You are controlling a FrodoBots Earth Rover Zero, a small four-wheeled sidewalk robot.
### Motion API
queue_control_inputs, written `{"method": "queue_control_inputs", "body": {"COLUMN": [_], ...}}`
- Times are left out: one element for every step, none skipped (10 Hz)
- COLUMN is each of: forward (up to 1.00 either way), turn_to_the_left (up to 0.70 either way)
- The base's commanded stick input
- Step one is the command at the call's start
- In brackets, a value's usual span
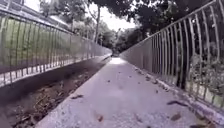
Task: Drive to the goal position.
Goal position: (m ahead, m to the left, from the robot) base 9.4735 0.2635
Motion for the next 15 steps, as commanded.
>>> {"method": "queue_control_inputs", "body": {"forward": [0.50,0.50,0.50,0.50,0.50,0.50,0.50,0.50,0.50,0.50,0.50,0.50,0.50,0.50,0.50], "turn_to_the_left": [0.00,0.00,0.00,0.00,0.00,0.00,0.00,0.00,0.00,-0.21,-0.50,-0.50,-0.29,0.00,0.00]}}
